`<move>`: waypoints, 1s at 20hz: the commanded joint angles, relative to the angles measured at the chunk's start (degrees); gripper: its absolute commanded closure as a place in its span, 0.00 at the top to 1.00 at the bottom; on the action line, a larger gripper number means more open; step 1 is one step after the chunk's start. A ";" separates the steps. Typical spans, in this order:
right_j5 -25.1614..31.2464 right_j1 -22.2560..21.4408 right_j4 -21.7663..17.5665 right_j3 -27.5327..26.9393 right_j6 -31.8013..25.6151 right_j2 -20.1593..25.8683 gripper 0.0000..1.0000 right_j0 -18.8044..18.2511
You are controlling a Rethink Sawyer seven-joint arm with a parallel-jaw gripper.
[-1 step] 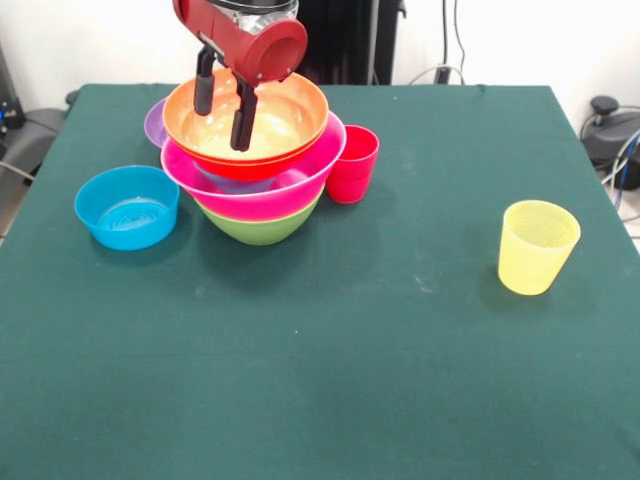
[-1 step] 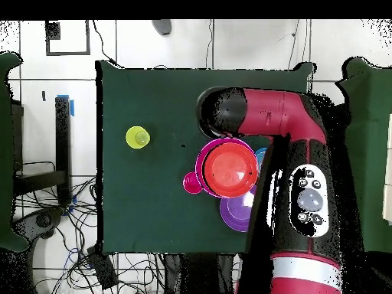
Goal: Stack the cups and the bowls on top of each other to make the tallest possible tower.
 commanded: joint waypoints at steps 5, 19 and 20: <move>-3.36 4.57 -4.07 0.90 -5.18 1.34 1.00 -1.21; -5.00 4.03 -3.86 1.90 -7.65 2.03 1.00 -3.42; -5.18 3.90 -3.90 2.13 -7.67 2.04 1.00 -3.45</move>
